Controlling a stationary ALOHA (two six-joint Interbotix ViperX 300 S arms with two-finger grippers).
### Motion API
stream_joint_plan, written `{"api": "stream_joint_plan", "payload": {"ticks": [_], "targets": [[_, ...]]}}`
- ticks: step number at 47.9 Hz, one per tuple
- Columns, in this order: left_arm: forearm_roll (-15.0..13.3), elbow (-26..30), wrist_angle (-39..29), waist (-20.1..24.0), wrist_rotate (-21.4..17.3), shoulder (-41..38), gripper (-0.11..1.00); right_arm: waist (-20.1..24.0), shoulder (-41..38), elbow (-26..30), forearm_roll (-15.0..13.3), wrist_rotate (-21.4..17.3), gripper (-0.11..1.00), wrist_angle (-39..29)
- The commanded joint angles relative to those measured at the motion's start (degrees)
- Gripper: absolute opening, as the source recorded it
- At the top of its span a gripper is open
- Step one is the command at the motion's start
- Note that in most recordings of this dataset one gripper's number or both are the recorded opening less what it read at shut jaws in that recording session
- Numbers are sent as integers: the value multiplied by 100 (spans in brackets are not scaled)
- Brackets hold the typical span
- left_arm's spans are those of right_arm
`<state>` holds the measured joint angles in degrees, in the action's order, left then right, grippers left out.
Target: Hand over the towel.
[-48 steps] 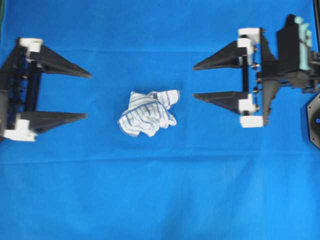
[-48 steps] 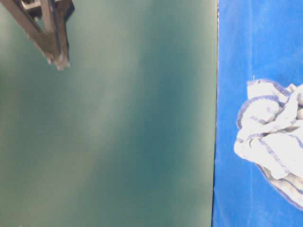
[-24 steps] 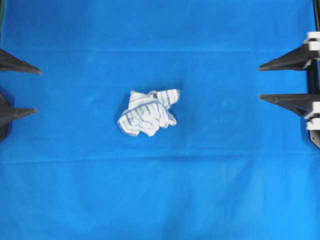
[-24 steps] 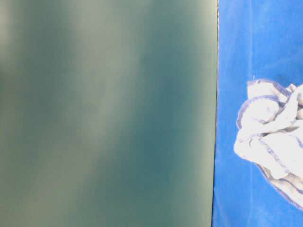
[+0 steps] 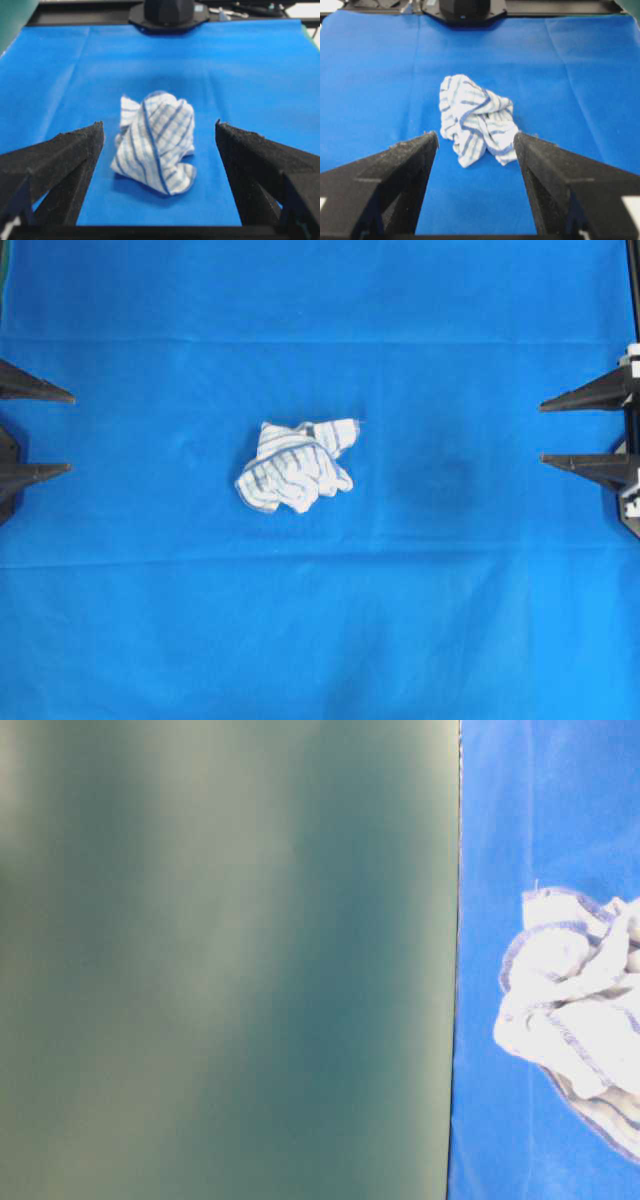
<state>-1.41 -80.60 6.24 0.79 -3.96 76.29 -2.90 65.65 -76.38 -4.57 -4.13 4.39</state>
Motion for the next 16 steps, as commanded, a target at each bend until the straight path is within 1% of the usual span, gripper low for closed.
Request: {"api": "stream_joint_plan", "payload": {"ticks": [1, 16], "targets": [[9, 44, 132, 35, -18, -35, 89, 0, -88, 70, 18, -9, 68, 88], [18, 53, 132, 35, -18, -26, 89, 0, -44, 97, 35, -9, 68, 44]]}}
